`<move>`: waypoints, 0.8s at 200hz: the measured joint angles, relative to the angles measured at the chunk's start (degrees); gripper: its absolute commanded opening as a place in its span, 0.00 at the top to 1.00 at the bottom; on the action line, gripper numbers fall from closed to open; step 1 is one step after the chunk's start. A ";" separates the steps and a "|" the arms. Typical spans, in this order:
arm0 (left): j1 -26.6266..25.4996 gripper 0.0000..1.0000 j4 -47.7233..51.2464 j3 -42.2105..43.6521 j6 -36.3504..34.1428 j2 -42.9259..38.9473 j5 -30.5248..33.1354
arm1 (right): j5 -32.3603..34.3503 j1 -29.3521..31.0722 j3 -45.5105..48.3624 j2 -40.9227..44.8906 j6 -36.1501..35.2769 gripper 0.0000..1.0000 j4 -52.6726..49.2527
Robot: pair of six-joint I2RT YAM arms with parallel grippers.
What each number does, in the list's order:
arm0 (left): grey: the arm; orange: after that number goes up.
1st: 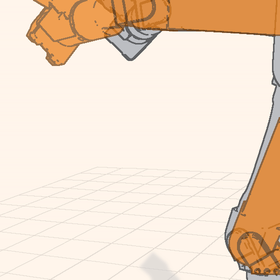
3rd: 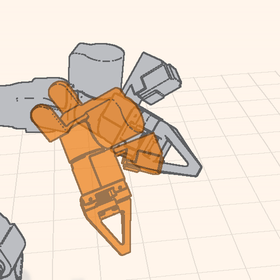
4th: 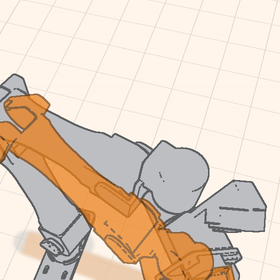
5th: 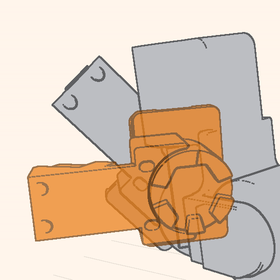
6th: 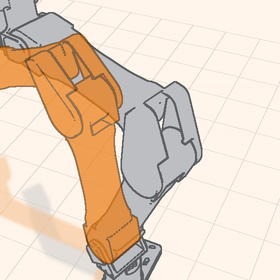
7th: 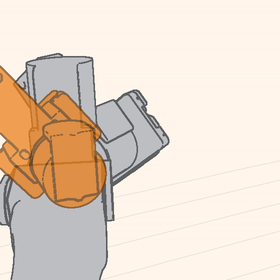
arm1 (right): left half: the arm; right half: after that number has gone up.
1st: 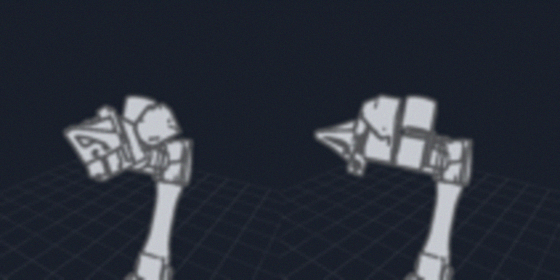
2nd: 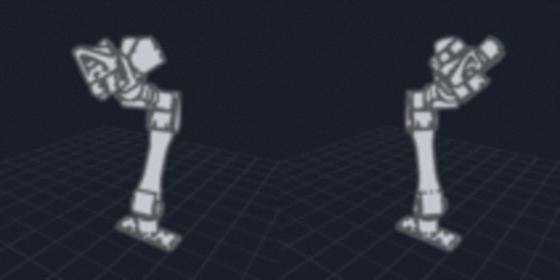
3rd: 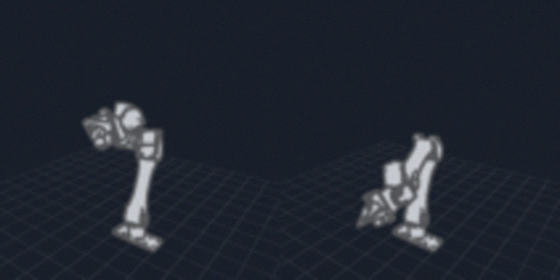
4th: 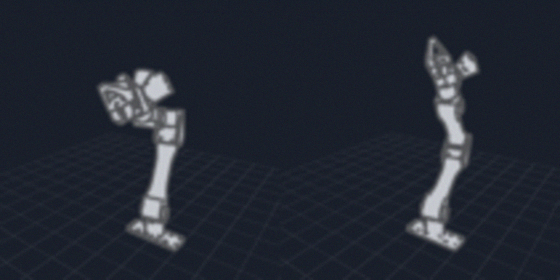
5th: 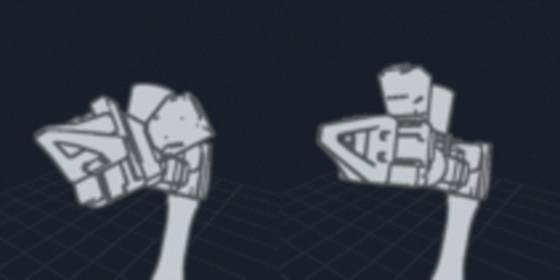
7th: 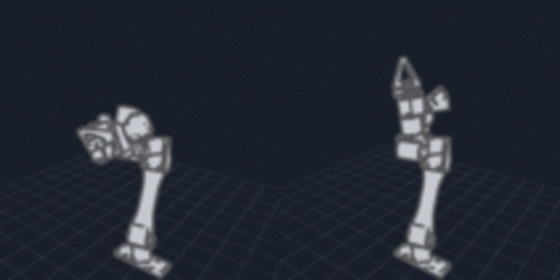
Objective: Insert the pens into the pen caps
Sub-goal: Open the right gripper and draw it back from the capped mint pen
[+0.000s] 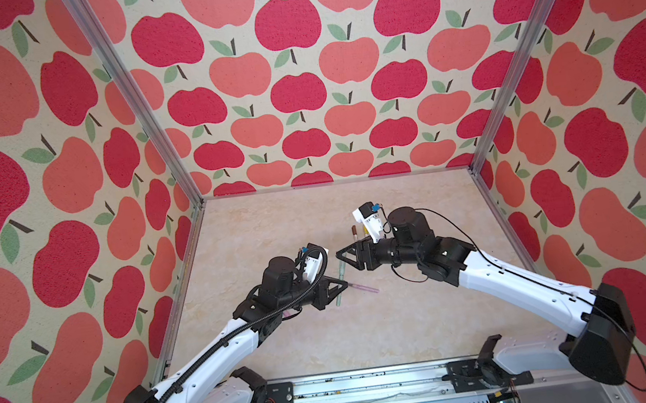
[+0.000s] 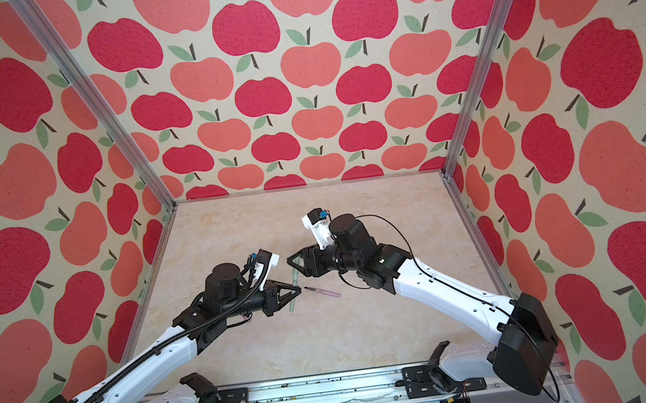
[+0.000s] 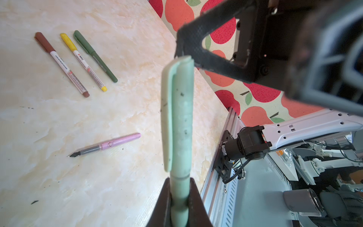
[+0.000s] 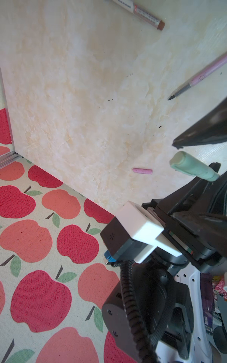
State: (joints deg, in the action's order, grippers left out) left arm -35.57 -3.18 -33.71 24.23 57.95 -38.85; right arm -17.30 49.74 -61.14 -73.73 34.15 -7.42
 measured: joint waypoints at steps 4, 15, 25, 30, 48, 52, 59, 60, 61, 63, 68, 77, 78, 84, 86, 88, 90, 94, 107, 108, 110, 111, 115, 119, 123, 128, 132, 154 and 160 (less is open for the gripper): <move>0.00 1.00 -0.02 -0.02 0.02 0.00 -0.46 | -0.22 -0.07 0.00 0.04 -0.11 0.49 -0.04; 0.00 1.00 -0.02 -0.04 0.02 0.00 -1.70 | -0.85 -0.31 0.00 0.17 -0.33 0.50 -0.07; 0.00 1.00 -0.02 -0.04 0.02 0.00 -2.51 | -1.38 -0.39 0.00 0.17 -0.48 0.51 -0.13; 0.00 1.00 -0.02 -0.07 0.02 0.00 -2.82 | -1.57 -0.39 0.00 0.17 -0.52 0.51 -0.20; 0.00 1.00 -0.02 -0.07 0.04 -0.15 -3.69 | -2.25 -0.42 0.02 0.17 -0.74 0.53 -0.22; -0.02 1.00 -0.02 -0.07 0.04 -0.24 -3.74 | -2.36 -0.44 0.04 0.17 -0.76 0.53 -0.22; -0.02 1.00 -0.02 -0.11 0.04 -0.37 -3.93 | -2.56 -0.48 0.09 0.17 -0.79 0.54 -0.24; -0.02 1.00 -0.02 -0.11 0.04 -0.39 -3.93 | -2.60 -0.50 0.11 0.17 -0.79 0.54 -0.22; -0.02 1.00 -0.02 -0.11 0.04 -0.46 -3.96 | -2.60 -0.52 0.11 0.17 -0.76 0.54 -0.22; -0.02 1.00 -0.02 -0.11 0.04 -0.46 -4.00 | -2.71 -0.55 0.11 0.17 -0.79 0.54 -0.24; -0.02 1.00 -0.02 -0.11 0.04 -0.57 -4.09 | -2.84 -0.68 0.15 0.17 -0.79 0.55 -0.28; -0.02 1.00 -0.02 -0.15 0.04 -0.70 -4.11 | -3.02 -0.83 0.22 0.17 -0.85 0.57 -0.39; -0.02 1.00 0.00 -0.17 0.04 -0.70 -4.11 | -3.02 -0.85 0.22 0.17 -0.87 0.57 -0.39; -0.02 1.00 0.00 -0.24 0.02 -0.70 -4.11 | -3.19 -1.03 0.22 0.17 -0.92 0.58 -0.48; -0.02 1.00 0.00 -0.28 0.04 -0.70 -4.11 | -3.21 -1.03 0.22 0.15 -0.96 0.59 -0.50; -0.02 1.00 0.00 -0.33 0.02 -0.70 -4.11 | -3.23 -1.07 0.22 0.13 -0.92 0.59 -0.55; -0.02 1.00 0.00 -0.35 0.04 -0.70 -4.11 | -3.26 -1.09 0.22 0.13 -0.94 0.60 -0.57; -0.02 1.00 0.00 -0.44 0.02 -0.70 -4.09 | -3.28 -1.16 0.22 0.11 -0.98 0.60 -0.61; -0.02 1.00 0.00 -0.59 0.02 -0.70 -4.07 | -3.54 -1.29 0.24 0.00 -0.94 0.63 -0.85; -0.02 1.00 0.00 -0.61 0.02 -0.70 -4.07 | -3.58 -1.29 0.24 0.00 -0.94 0.63 -0.85; -0.02 1.00 0.02 -0.63 0.04 -0.70 -4.07 | -3.67 -1.36 0.24 -0.02 -0.94 0.63 -0.87; -0.02 1.00 0.02 -0.63 0.04 -0.70 -4.07 | -3.69 -1.36 0.24 -0.04 -0.94 0.63 -0.87; -0.02 1.00 0.00 -0.66 0.02 -0.70 -4.04 | -3.87 -1.38 0.24 -0.13 -0.94 0.64 -0.87; -0.02 1.00 0.02 -0.70 0.02 -0.70 -4.04 | -3.96 -1.38 0.24 -0.24 -0.92 0.65 -0.87; -0.02 1.00 0.02 -0.74 0.02 -0.70 -4.02 | -4.17 -1.38 0.24 -0.37 -0.90 0.66 -0.87; -0.02 1.00 0.00 -0.76 0.02 -0.70 -3.96 | -4.35 -1.38 0.24 -0.52 -0.94 0.68 -0.87; -0.02 1.00 0.00 -0.76 0.02 -0.70 -3.89 | -4.50 -1.38 0.24 -0.66 -0.85 0.69 -0.87; -0.02 1.00 -0.02 -0.79 0.02 -0.70 -3.58 | -5.38 -1.38 0.24 -1.40 -0.66 0.79 -0.85; -0.02 1.00 -0.02 -0.81 0.02 -0.70 -3.52 | -5.68 -1.38 0.24 -1.57 -0.46 0.81 -0.85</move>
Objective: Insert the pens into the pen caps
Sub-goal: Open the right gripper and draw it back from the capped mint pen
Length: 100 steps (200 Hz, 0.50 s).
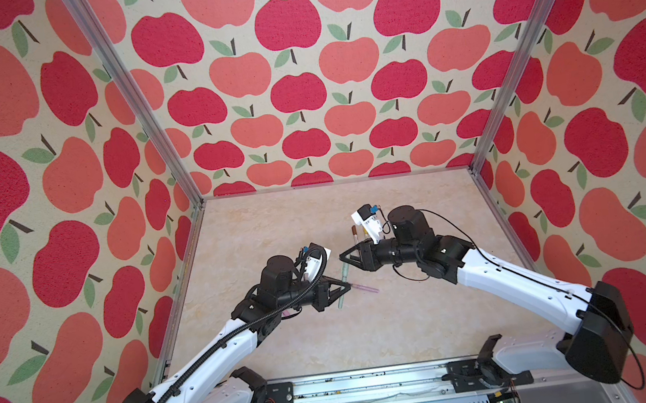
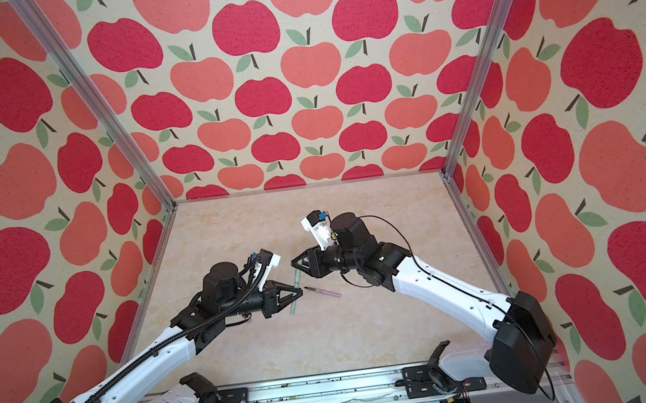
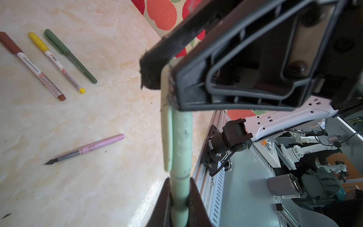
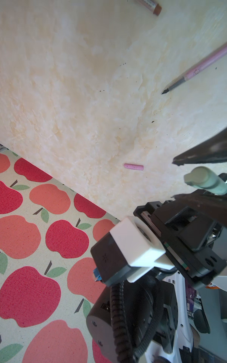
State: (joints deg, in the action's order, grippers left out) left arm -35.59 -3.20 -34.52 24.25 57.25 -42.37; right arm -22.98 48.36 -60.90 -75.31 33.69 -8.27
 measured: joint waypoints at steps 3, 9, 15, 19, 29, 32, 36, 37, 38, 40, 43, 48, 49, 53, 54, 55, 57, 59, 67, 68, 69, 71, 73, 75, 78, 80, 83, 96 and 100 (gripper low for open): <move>0.00 1.00 0.00 0.00 0.00 0.00 0.07 | -0.15 0.00 0.00 -0.09 0.20 0.82 0.00; 0.00 1.00 0.00 0.00 0.02 0.00 0.13 | -0.37 0.00 0.00 -0.24 0.31 0.85 0.02; 0.00 1.00 0.02 0.00 0.00 0.00 0.39 | -0.68 0.00 0.00 -0.35 0.48 0.87 0.20; 0.00 1.00 0.02 0.00 0.00 0.07 0.46 | -0.90 -0.02 0.00 -0.39 0.83 0.88 0.31; 0.00 1.00 -0.02 0.00 -0.04 0.07 0.76 | -1.31 -0.07 0.00 -0.46 1.29 0.90 0.68; -0.02 1.00 -0.04 0.00 -0.04 0.07 0.81 | -1.36 -0.07 0.00 -0.50 1.31 0.91 0.72; -0.02 1.00 -0.09 0.00 -0.04 0.07 0.96 | -1.42 -0.07 0.00 -0.57 1.33 0.91 0.83; -0.02 1.00 -0.09 0.00 -0.04 0.07 0.96 | -1.42 -0.09 0.00 -0.57 1.33 0.91 0.85; -0.02 1.00 -0.13 0.00 -0.04 0.07 1.01 | -1.42 -0.09 0.00 -0.57 1.33 0.91 0.87; -0.02 1.00 -0.13 0.00 -0.04 0.07 1.01 | -1.46 -0.13 0.00 -0.59 1.38 0.91 0.90; -0.04 1.00 -0.13 -0.02 -0.04 0.07 1.05 | -1.57 -0.15 0.00 -0.66 1.44 0.92 0.92; -0.04 1.00 -0.11 -0.02 -0.07 0.07 1.25 | -1.62 -0.17 0.00 -0.72 1.51 0.92 0.96; -0.04 1.00 -0.11 -0.02 -0.09 0.07 1.29 | -1.62 -0.17 0.00 -0.74 1.53 0.92 0.96; -0.07 1.00 -0.04 -0.04 -0.20 0.07 1.42 | -1.66 -0.24 0.00 -0.79 1.62 0.92 1.03; -0.07 1.00 -0.04 -0.07 -0.22 0.07 1.44 | -1.68 -0.26 0.00 -0.81 1.64 0.92 1.05; -0.07 1.00 -0.02 -0.07 -0.20 0.07 1.44 | -1.75 -0.28 0.00 -0.81 1.66 0.92 1.07; -0.04 1.00 0.00 -0.09 -0.22 0.07 1.46 | -1.79 -0.28 0.00 -0.85 1.66 0.92 1.09; -0.04 1.00 0.00 -0.09 -0.24 0.07 1.49 | -1.81 -0.28 0.00 -0.87 1.68 0.92 1.11; -0.04 1.00 0.31 -0.39 -0.35 0.07 1.88 | -1.99 -0.39 0.00 -0.98 1.70 0.92 1.31; -0.07 1.00 0.35 -0.44 -0.39 0.07 1.92 | -1.99 -0.39 0.00 -1.01 1.70 0.92 1.33; -0.07 1.00 0.48 -0.52 -0.44 0.07 1.99 | -1.99 -0.39 0.00 -1.01 1.70 0.92 1.36; -0.07 1.00 0.63 -0.63 -0.44 0.07 2.05 | -2.03 -0.44 0.00 -1.01 1.70 0.92 1.40; -0.04 1.00 0.72 -0.72 -0.48 0.07 2.10 | -2.08 -0.46 0.00 -1.03 1.73 0.92 1.51; -0.04 1.00 0.92 -0.85 -0.59 0.07 2.27 | -2.14 -0.50 0.00 -1.07 1.70 0.92 1.60; -0.07 1.00 1.11 -1.01 -0.81 0.07 2.49 | -2.19 -0.52 0.00 -1.09 1.73 0.93 1.79; -0.04 1.00 1.25 -1.11 -0.85 0.07 2.54 | -2.23 -0.55 0.00 -1.09 1.73 0.93 1.90; -0.04 1.00 1.42 -1.31 -0.94 0.07 2.82 | -2.23 -0.55 0.00 -1.11 1.70 0.93 2.05; -0.04 1.00 2.19 -2.01 -1.51 0.04 3.58 | -2.29 -0.70 0.00 -1.22 1.73 0.93 2.91; -0.02 1.00 2.40 -2.21 -1.57 0.04 3.78 | -2.38 -0.76 0.00 -1.25 1.73 0.93 3.10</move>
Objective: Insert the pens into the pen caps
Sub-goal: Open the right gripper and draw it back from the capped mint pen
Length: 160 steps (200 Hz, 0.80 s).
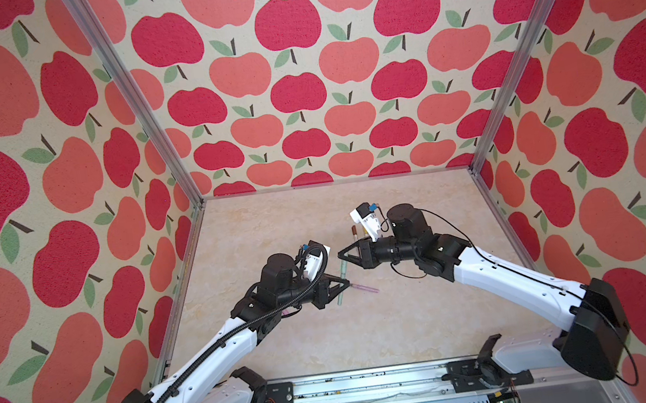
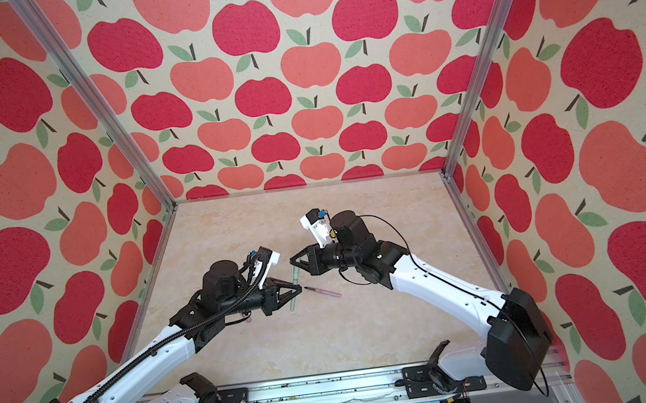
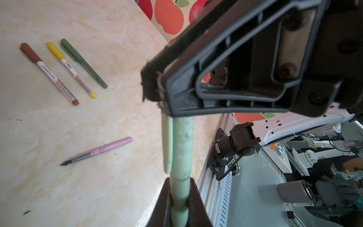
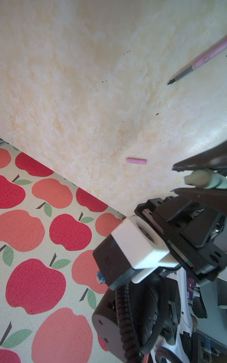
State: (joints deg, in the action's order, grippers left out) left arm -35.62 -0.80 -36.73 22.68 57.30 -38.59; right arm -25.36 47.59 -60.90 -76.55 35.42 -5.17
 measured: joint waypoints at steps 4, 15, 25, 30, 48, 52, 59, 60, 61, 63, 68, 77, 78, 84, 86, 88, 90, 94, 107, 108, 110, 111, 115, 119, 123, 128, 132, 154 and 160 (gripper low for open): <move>0.04 1.00 0.26 -0.24 -0.17 0.00 0.22 | -0.04 0.00 0.00 -0.02 0.00 0.93 0.24; 0.24 1.00 0.87 -0.79 -0.42 0.00 0.48 | -0.04 -0.02 0.00 -0.11 0.00 0.93 0.98; 0.57 1.00 1.68 -1.44 -0.94 0.00 0.57 | -0.04 -0.04 0.00 -0.22 0.04 0.93 1.62; 0.70 1.00 2.01 -1.73 -1.20 0.00 0.66 | -0.04 -0.04 0.00 -0.28 0.13 0.93 2.01; 1.38 1.00 3.10 -3.02 -1.79 0.00 0.61 | -0.02 -0.04 -0.02 -0.35 0.46 0.93 3.48; 1.53 1.00 3.45 -3.37 -1.84 0.00 0.57 | 0.02 -0.04 -0.02 -0.35 0.55 0.93 3.87; 1.86 1.00 3.78 -3.85 -2.16 0.00 0.48 | 0.04 -0.04 -0.04 -0.35 0.70 0.93 4.61; 1.88 1.00 3.82 -3.89 -2.21 0.00 0.48 | 0.04 -0.04 -0.04 -0.35 0.72 0.93 4.70; 1.90 1.00 3.85 -3.96 -2.23 0.02 0.48 | 0.04 -0.04 -0.02 -0.35 0.72 0.93 4.79; 2.03 1.00 3.96 -4.09 -2.29 0.02 0.42 | 0.07 -0.04 -0.02 -0.35 0.79 0.93 4.98; 2.25 1.00 4.07 -4.31 -2.43 0.02 0.26 | 0.17 -0.04 -0.02 -0.39 0.85 0.93 5.55; 2.67 1.00 4.26 -4.66 -2.71 0.07 0.07 | 0.20 -0.04 -0.04 -0.52 0.96 0.93 6.29; 2.73 1.00 4.33 -4.74 -2.73 0.09 0.00 | 0.20 -0.04 -0.02 -0.57 1.01 0.93 6.43; 2.95 1.00 4.70 -5.07 -2.86 0.22 -0.17 | 0.22 -0.04 -0.02 -0.72 1.09 0.93 6.88; 3.04 1.00 4.83 -5.20 -2.89 0.33 -0.28 | 0.20 -0.04 -0.04 -0.76 1.14 0.93 6.99; 3.13 1.00 4.94 -5.33 -2.89 0.42 -0.35 | 0.22 -0.04 -0.04 -0.83 1.20 0.93 7.17; 3.21 1.00 5.03 -5.46 -2.93 0.50 -0.46 | 0.24 -0.04 -0.04 -0.87 1.27 0.93 7.32; 3.37 1.00 5.33 -5.73 -2.95 0.70 -0.55 | 0.37 -0.04 -0.02 -1.01 1.29 0.93 7.56; 3.80 1.00 5.86 -6.64 -3.10 1.55 -0.92 | 0.83 -0.04 -0.02 -1.33 1.68 0.93 8.41; 3.82 1.00 5.88 -6.69 -3.13 1.60 -0.92 | 0.87 -0.04 -0.02 -1.36 1.68 0.93 8.44; 3.91 1.00 5.97 -6.84 -3.10 1.75 -0.98 | 0.96 -0.04 -0.02 -1.38 1.70 0.93 8.63; 3.91 1.00 6.01 -6.91 -3.13 1.77 -1.01 | 1.01 -0.04 -0.02 -1.40 1.70 0.93 8.66; 4.04 1.00 6.23 -7.21 -3.17 2.08 -1.14 | 1.25 -0.04 -0.02 -1.46 1.77 0.93 8.85; 4.17 1.00 6.32 -7.48 -3.19 2.32 -1.29 | 1.46 -0.04 -0.02 -1.49 1.90 0.93 9.16; 4.31 1.00 6.47 -7.78 -3.32 2.54 -1.40 | 1.66 -0.04 -0.02 -1.51 1.97 0.93 9.31; 4.39 1.00 6.62 -8.07 -3.34 2.78 -1.55 | 1.92 -0.04 0.00 -1.53 2.12 0.93 9.55; 4.48 1.00 6.67 -8.24 -3.37 2.97 -1.62 | 2.05 -0.04 0.02 -1.57 2.19 0.93 9.84; 4.87 1.00 6.82 -8.87 -3.78 3.58 -2.19 | 2.64 -0.04 0.09 -1.60 2.40 0.93 10.45; 5.01 1.00 6.82 -8.90 -3.82 3.69 -2.40 | 2.78 -0.04 0.11 -1.62 2.49 0.92 10.54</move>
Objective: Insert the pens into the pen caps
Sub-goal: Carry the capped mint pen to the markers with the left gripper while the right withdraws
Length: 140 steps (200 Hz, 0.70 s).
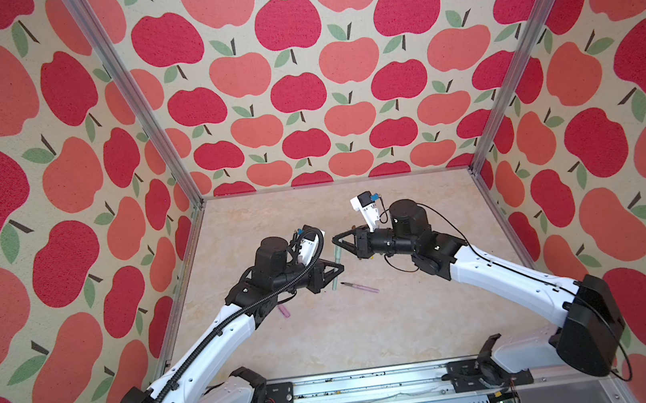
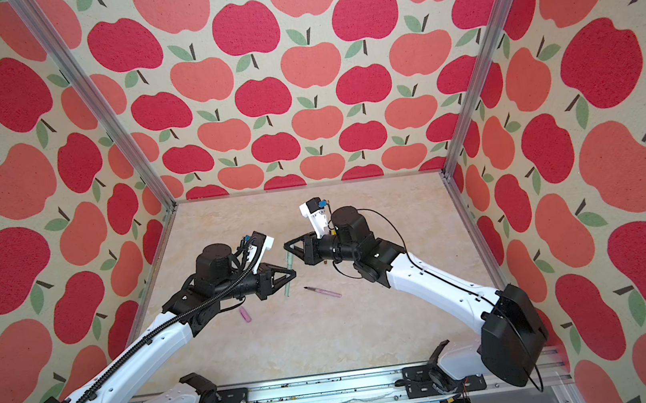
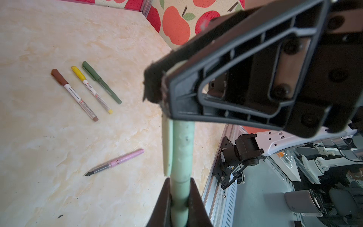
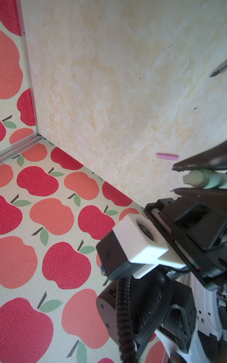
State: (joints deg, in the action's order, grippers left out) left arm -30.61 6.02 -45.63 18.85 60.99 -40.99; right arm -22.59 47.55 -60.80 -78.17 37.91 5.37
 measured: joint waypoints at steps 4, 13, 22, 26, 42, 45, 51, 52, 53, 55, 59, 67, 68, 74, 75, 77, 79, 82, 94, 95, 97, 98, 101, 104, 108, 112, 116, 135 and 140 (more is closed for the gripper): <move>0.07 1.00 0.02 -0.04 -0.07 0.09 -0.07 | 0.07 0.00 0.02 0.00 0.02 0.92 0.02; 0.11 1.00 0.00 -0.07 -0.22 0.26 -0.24 | 0.17 0.00 0.02 -0.02 0.04 0.92 0.02; 0.13 1.00 0.00 -0.07 -0.20 0.42 -0.39 | 0.28 0.00 0.02 -0.02 0.04 0.91 -0.04; 0.17 1.00 -0.02 -0.07 -0.20 0.44 -0.44 | 0.37 0.00 0.02 -0.02 0.02 0.90 -0.07; 0.22 1.00 -0.15 -0.07 -0.15 0.55 -0.46 | 0.63 0.00 0.02 0.00 0.04 0.87 -0.07; 0.22 1.00 -0.17 -0.07 -0.13 0.55 -0.46 | 0.68 -0.04 0.02 0.04 0.02 0.86 -0.07; 0.22 1.00 -0.24 -0.07 -0.11 0.55 -0.46 | 0.68 -0.13 0.02 0.11 0.04 0.83 -0.07; 0.22 1.00 -0.26 -0.07 -0.09 0.55 -0.46 | 0.68 -0.17 0.02 0.15 0.04 0.83 -0.07; 0.22 1.00 -0.26 -0.07 -0.09 0.55 -0.46 | 0.66 -0.20 0.02 0.15 0.04 0.83 -0.07; 0.22 1.00 -0.33 -0.07 -0.04 0.55 -0.46 | 0.66 -0.24 0.02 0.17 0.07 0.81 -0.07; 0.22 1.00 -0.68 0.04 0.09 0.55 -0.46 | 0.63 -0.42 0.00 0.31 0.09 0.79 -0.07; 0.22 1.00 -1.97 0.46 0.63 0.55 -0.48 | 0.61 -0.79 0.00 0.55 0.02 0.76 -0.35; 0.22 1.00 -2.05 0.48 0.72 0.55 -0.50 | 0.61 -0.83 0.00 0.57 0.04 0.76 -0.37; 0.22 1.00 -3.37 0.90 1.36 0.55 -0.09 | 0.15 -1.22 0.00 0.83 0.02 0.72 -1.05; 0.22 1.00 -3.52 0.94 1.40 0.55 0.02 | 0.09 -1.27 0.00 0.83 0.02 0.71 -1.16; 0.24 1.00 -4.02 1.11 1.64 0.55 0.20 | 0.02 -1.40 0.00 0.96 0.11 0.70 -1.49; 0.28 1.00 -4.61 1.27 1.90 0.55 0.55 | -0.02 -1.57 0.00 1.05 -0.02 0.69 -1.88; 0.42 1.00 -5.27 1.51 2.25 0.55 0.96 | -0.26 -1.64 0.00 1.14 0.04 0.68 -2.34; 0.83 1.00 -7.69 2.62 3.61 0.52 2.69 | -0.55 -2.51 0.00 1.64 -0.09 0.63 -4.44; 0.85 1.00 -7.91 2.75 3.80 0.52 2.91 | -0.55 -2.58 0.00 1.66 -0.11 0.63 -4.55; 0.90 1.00 -8.11 2.91 3.96 0.52 3.10 | -0.55 -2.84 0.00 1.79 0.04 0.62 -4.85; 0.94 1.00 -8.31 3.06 4.17 0.52 3.34 | -0.52 -2.93 0.00 1.84 0.07 0.62 -4.96; 0.96 1.00 -8.63 3.32 4.44 0.55 3.82 | -0.55 -3.23 0.00 1.95 -0.09 0.61 -5.25; 0.96 1.00 -8.85 3.61 4.81 0.63 4.33 | -0.48 -3.72 -0.02 2.21 0.02 0.60 -5.66; 0.96 1.00 -9.09 3.96 5.38 0.74 4.94 | -0.50 -4.22 -0.04 2.47 -0.13 0.59 -6.05; 0.94 1.00 -9.25 4.20 5.79 1.05 5.51 | -0.46 -4.68 -0.07 2.80 -0.15 0.58 -6.40; 0.85 1.00 -9.29 4.44 6.23 1.40 6.19 | -0.46 -5.18 -0.13 3.21 -0.20 0.57 -6.84; 0.44 1.00 -8.87 4.68 8.72 4.42 9.68 | -0.24 -7.06 -0.61 5.88 -0.57 0.54 -8.41; 0.31 1.00 -8.55 4.66 9.25 5.40 10.80 | -0.04 -7.34 -0.70 6.73 -0.68 0.54 -8.72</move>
State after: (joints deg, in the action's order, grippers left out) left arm -30.30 -2.52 -40.97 28.10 66.39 -30.20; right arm -22.63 40.21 -61.49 -71.44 37.23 -3.36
